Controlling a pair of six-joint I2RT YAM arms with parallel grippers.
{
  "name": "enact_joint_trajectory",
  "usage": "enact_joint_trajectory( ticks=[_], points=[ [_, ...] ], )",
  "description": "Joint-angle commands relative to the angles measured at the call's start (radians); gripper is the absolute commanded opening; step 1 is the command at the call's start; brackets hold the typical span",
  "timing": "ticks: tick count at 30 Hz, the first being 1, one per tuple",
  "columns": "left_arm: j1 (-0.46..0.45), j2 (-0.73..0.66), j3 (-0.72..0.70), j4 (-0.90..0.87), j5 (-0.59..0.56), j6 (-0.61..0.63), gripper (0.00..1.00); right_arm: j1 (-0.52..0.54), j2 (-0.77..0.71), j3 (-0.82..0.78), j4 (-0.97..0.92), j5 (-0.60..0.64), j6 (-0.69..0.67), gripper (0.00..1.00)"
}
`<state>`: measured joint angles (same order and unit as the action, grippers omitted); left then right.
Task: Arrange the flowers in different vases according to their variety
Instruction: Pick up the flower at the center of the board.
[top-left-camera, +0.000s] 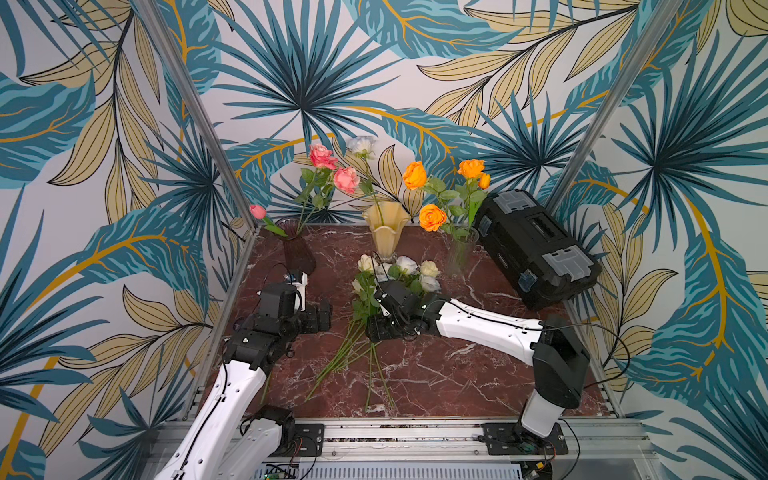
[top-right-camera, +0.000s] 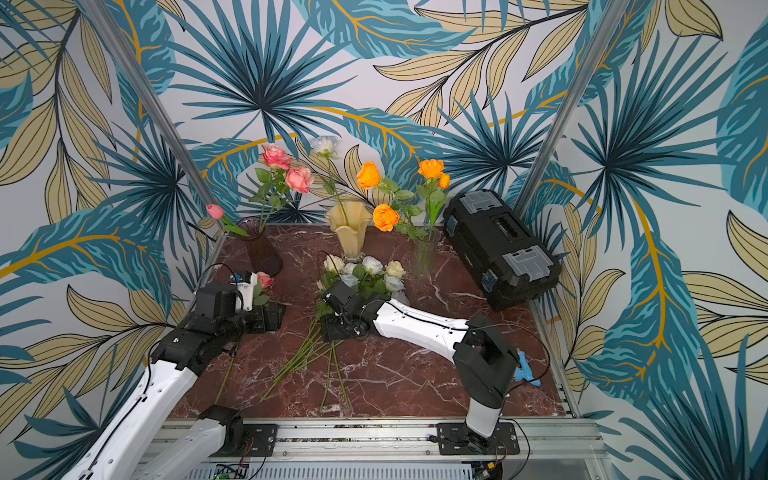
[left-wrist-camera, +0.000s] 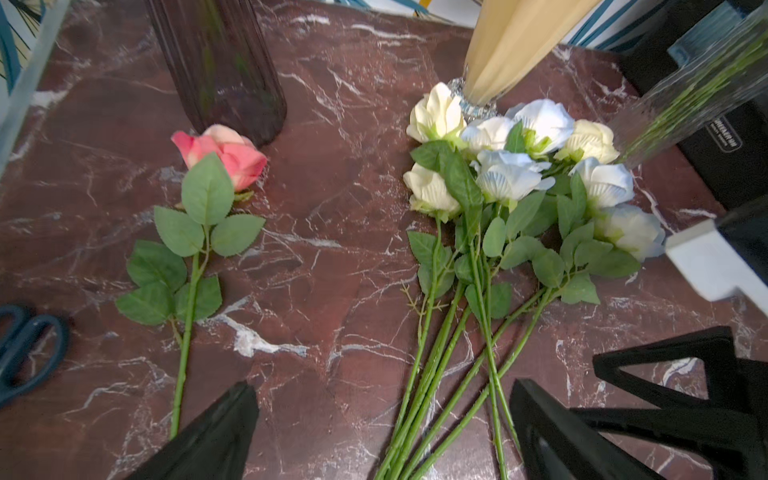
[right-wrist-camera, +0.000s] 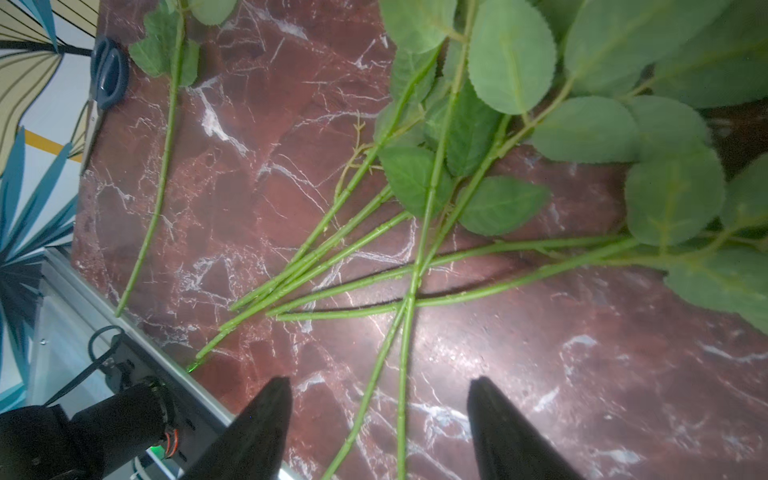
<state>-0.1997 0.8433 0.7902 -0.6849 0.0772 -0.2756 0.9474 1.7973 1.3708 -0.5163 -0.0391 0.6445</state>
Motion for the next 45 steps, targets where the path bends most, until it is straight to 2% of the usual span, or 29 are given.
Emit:
enact_joint_trajectory(
  ticks=[1, 7, 9, 14, 29, 45],
  points=[
    [-0.001, 0.001, -0.029, -0.005, 0.047, -0.010, 1.00, 0.022, 0.056, 0.026, -0.013, 0.060, -0.001, 0.66],
    [0.000, 0.018, -0.047, 0.003, 0.073, -0.017, 1.00, 0.032, 0.109, 0.036, -0.028, 0.126, -0.009, 0.58],
    [0.002, 0.015, -0.056, 0.013, 0.072, -0.023, 1.00, 0.031, 0.132, 0.056, -0.039, 0.146, -0.024, 0.52],
    [0.010, 0.022, -0.058, 0.022, 0.083, -0.028, 1.00, 0.034, 0.199, 0.127, -0.081, 0.160, -0.055, 0.44],
    [0.066, 0.031, -0.051, 0.002, 0.106, -0.023, 1.00, 0.034, 0.306, 0.204, -0.121, 0.163, -0.061, 0.43],
    [0.088, 0.020, -0.055, 0.000, 0.120, -0.017, 1.00, 0.034, 0.339, 0.221, -0.143, 0.167, -0.050, 0.37]
  ],
)
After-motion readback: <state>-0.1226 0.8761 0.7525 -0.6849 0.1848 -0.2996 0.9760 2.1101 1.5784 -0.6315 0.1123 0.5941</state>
